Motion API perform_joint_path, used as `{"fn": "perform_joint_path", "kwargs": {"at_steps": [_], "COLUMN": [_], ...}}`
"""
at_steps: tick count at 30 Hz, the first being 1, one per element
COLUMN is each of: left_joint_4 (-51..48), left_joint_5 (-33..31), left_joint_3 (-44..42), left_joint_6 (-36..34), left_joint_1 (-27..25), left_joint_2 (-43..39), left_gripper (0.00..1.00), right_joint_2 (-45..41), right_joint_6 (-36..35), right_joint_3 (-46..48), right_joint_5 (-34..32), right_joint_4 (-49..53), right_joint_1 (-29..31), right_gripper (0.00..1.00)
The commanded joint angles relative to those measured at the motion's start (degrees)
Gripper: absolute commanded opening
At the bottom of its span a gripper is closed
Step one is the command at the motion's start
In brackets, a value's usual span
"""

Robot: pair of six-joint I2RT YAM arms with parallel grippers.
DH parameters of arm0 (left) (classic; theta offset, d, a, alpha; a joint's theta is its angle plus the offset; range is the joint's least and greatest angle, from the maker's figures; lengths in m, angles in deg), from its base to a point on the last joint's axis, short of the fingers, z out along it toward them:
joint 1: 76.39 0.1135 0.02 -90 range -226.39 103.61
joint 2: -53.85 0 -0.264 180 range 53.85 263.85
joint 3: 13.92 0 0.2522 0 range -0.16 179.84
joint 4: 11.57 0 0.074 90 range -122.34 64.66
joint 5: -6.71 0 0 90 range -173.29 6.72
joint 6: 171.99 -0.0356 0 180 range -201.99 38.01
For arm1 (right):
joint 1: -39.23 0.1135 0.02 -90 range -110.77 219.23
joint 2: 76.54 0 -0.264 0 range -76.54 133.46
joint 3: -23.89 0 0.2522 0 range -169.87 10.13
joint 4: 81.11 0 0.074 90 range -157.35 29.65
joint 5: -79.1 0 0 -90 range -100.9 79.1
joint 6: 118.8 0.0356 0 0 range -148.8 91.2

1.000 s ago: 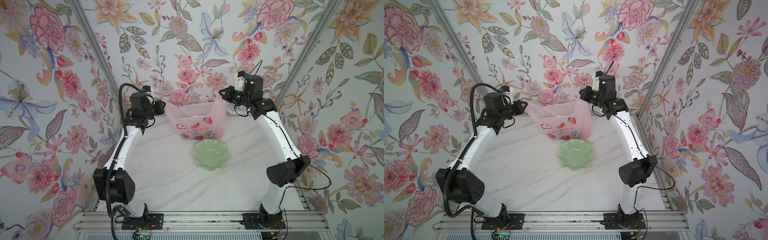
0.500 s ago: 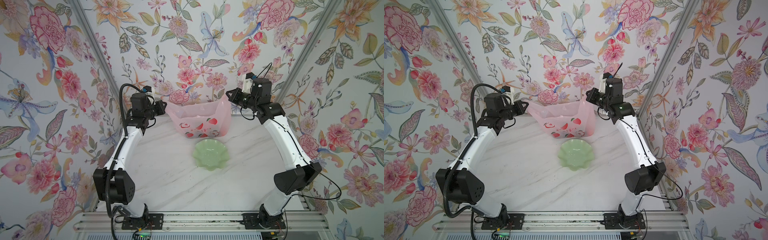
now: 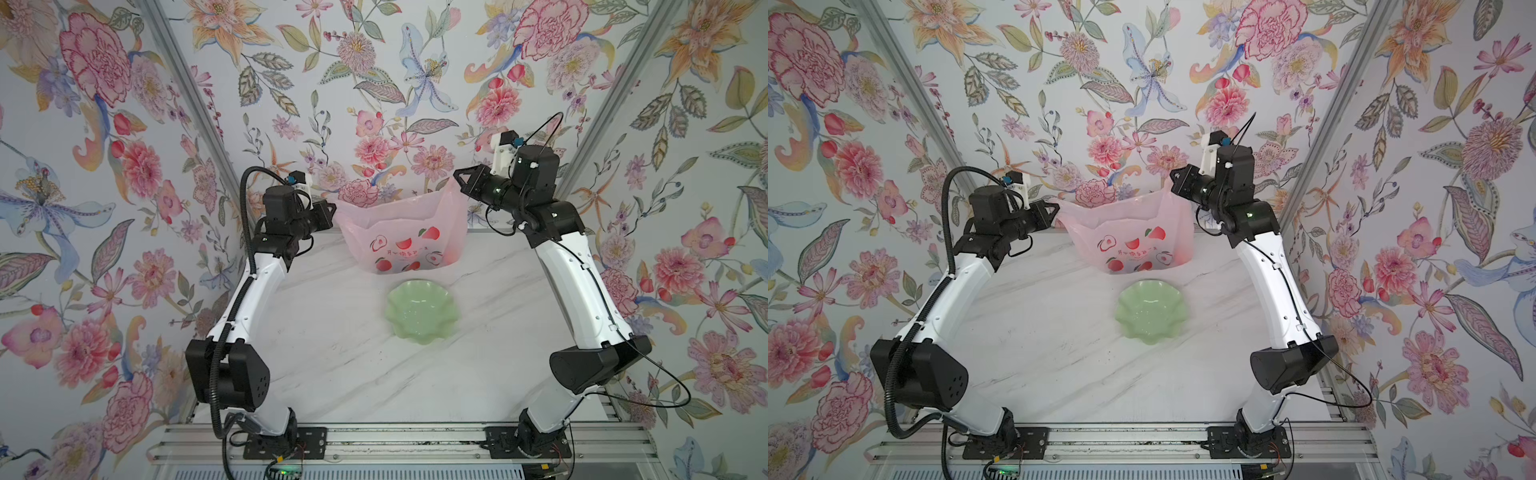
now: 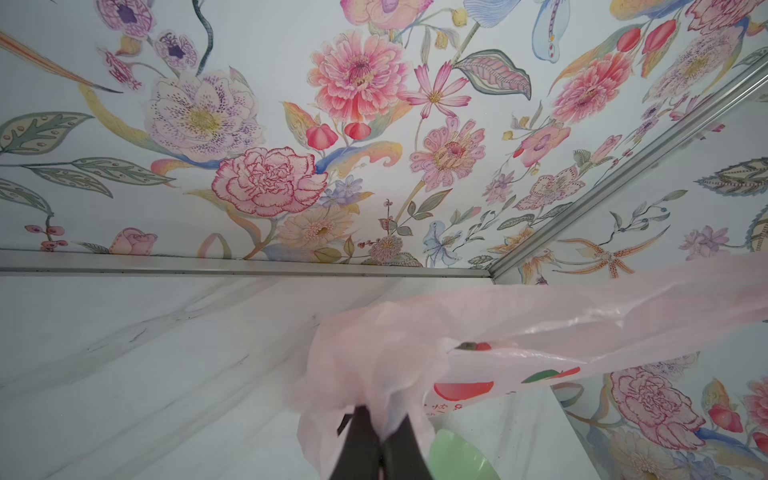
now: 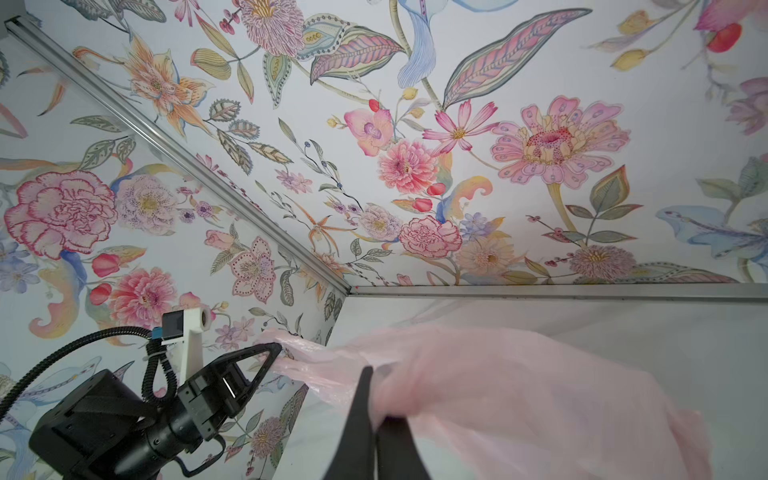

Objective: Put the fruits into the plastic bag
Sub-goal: 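Hold the bag up with both grippers and lower it onto the table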

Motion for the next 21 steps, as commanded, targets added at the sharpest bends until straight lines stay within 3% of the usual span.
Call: {"fn": "perform_joint_path", "kwargs": {"at_steps": [1, 5, 11, 21], "left_joint_4": [1.50, 3.27, 8.60, 0.80], "left_joint_5": [0.74, -1.20, -5.36, -7.04], "left_joint_3": [-0.79, -2.95, -1.85, 6.30], "left_joint_6": [-0.39, -0.59, 2.58, 2.70], "left_joint_1": [-0.27, -0.28, -0.28, -0.87], "left_joint_2": [-3.78, -5.02, -5.32, -2.84], "left_gripper": [0.00, 0.00, 0.00, 0.00], "right_joint_2": [4.16, 3.90, 6.55, 7.30], "right_joint_6": [1.92, 0.89, 1.73, 0.04], "right_joint_3": [5.47, 3.42, -4.12, -7.33], "right_joint_5": [2.31, 0.43, 2.78, 5.10], "right_joint_4": [8.84, 8.60, 9.03, 8.68], "right_joint_1": [-1.71, -0.55, -0.96, -1.53], "right_gripper": [0.00, 0.00, 0.00, 0.00]}}
